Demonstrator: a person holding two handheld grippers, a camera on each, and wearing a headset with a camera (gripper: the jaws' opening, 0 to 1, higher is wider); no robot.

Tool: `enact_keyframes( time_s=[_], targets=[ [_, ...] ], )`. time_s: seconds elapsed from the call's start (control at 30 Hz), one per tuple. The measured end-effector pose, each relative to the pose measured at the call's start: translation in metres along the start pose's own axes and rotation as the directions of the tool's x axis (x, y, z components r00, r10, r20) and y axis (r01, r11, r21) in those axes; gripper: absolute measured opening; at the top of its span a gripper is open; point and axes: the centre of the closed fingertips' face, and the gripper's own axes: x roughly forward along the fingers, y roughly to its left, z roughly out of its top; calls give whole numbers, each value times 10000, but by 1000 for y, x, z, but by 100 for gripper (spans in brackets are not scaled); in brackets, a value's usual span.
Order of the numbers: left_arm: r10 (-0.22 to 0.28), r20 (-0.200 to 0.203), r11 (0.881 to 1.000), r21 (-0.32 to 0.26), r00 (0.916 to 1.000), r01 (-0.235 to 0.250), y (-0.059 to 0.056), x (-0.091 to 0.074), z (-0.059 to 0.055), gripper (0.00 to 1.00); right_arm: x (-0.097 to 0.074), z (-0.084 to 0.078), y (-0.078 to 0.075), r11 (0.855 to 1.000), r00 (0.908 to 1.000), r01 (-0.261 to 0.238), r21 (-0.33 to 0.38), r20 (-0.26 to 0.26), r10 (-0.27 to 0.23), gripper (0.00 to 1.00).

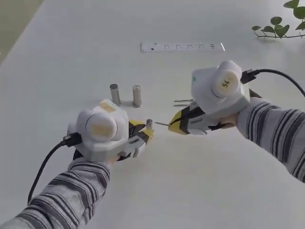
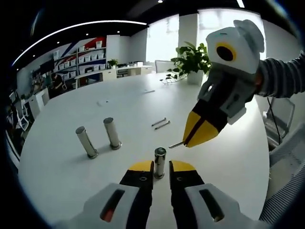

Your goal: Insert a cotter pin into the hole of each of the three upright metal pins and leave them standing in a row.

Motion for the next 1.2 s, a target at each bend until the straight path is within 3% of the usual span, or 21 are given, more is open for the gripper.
enact_keyframes(
  time_s=[0.43, 0.93, 1.2],
  targets=[
    [152, -288, 9999, -50, 9995, -153, 2, 10, -3, 7, 7, 4, 0, 9999, 9999, -142, 72, 63, 141, 0],
    [242, -365, 9992, 315, 9990, -230, 2, 11, -6, 6, 11, 9, -3, 9992, 9996, -286, -268, -64, 284, 0],
    [348, -234, 9994, 32, 9991, -347, 2, 12, -8, 6, 13, 12, -3, 9994, 9996, -262, -236, -146, 258, 0]
  ],
)
